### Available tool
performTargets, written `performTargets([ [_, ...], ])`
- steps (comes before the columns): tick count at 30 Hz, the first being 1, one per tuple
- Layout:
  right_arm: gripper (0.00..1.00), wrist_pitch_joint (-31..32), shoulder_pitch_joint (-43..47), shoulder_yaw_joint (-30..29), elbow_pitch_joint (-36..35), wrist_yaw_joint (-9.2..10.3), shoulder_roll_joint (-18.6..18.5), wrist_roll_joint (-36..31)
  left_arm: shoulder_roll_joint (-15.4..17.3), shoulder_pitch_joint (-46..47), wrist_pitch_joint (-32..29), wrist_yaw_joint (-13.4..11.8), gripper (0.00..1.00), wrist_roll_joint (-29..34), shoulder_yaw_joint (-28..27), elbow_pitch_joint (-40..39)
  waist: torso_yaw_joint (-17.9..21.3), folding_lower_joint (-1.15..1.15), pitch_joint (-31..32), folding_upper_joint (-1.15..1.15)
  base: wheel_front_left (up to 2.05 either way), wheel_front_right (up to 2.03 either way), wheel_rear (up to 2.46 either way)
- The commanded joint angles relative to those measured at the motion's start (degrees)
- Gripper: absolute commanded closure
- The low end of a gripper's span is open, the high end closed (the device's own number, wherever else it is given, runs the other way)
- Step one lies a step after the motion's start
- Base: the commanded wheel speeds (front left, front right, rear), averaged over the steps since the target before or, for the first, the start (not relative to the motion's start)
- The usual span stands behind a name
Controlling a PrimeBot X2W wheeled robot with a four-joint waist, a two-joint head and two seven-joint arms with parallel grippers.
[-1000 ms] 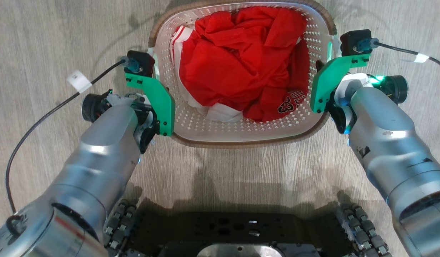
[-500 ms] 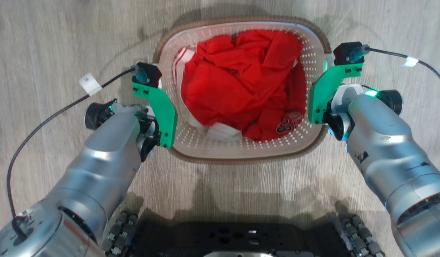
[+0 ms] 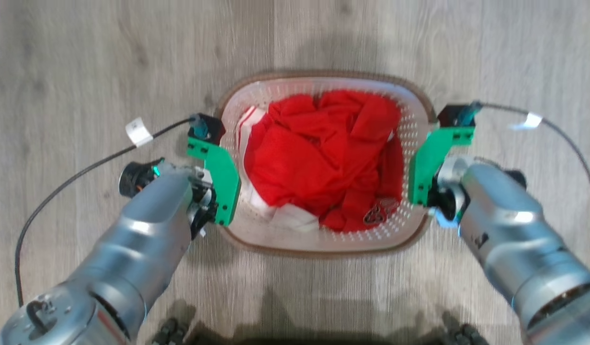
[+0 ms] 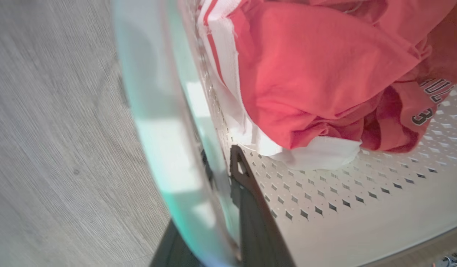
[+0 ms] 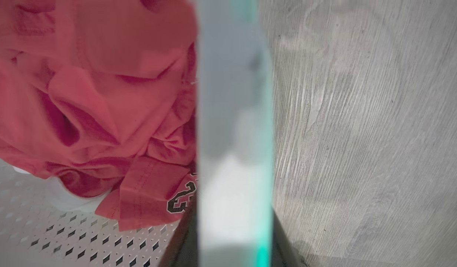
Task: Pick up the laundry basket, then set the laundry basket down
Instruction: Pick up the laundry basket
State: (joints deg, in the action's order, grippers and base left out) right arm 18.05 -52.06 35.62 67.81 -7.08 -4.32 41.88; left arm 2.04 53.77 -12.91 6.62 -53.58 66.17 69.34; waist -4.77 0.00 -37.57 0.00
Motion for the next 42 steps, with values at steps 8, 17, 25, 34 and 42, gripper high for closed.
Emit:
performTargets([
  [8, 1.0, -0.65, 9.82, 4.23, -3.92, -0.41, 1.45, 4.48, 1.65, -7.06, -1.73, 0.86, 1.0, -2.09, 2.96, -1.09, 1.17, 0.0, 14.57, 0.0, 0.0, 0.0, 0.0],
  [17, 1.0, 2.95, 14.77, 8.86, -5.52, -0.41, 1.45, 8.41, 3.42, -14.44, -8.09, 0.86, 1.0, -4.78, 5.33, -5.05, 1.74, 0.0, 23.71, 0.0, 0.0, 0.0, 0.0],
  [25, 1.0, 7.38, 17.35, 12.82, -5.86, -0.41, 1.45, 11.64, 5.96, -19.01, -12.78, 0.86, 1.0, -7.05, 6.38, -9.27, 1.05, 0.0, 31.84, 0.0, 0.0, 0.0, 0.0],
  [34, 1.0, 10.61, 17.97, 16.47, -6.53, -0.41, 1.45, 13.96, 8.18, -20.63, -17.73, 0.86, 1.0, -9.15, 6.81, -13.0, 0.99, 0.0, 38.04, 0.0, 0.0, 0.0, 0.0],
  [42, 1.0, 10.66, 16.92, 18.2, -6.02, -0.41, 1.45, 15.12, 8.4, -19.11, -20.12, 0.87, 1.0, -11.29, 6.91, -14.68, -0.12, 0.0, 39.36, 0.0, 0.0, 0.0, 0.0],
])
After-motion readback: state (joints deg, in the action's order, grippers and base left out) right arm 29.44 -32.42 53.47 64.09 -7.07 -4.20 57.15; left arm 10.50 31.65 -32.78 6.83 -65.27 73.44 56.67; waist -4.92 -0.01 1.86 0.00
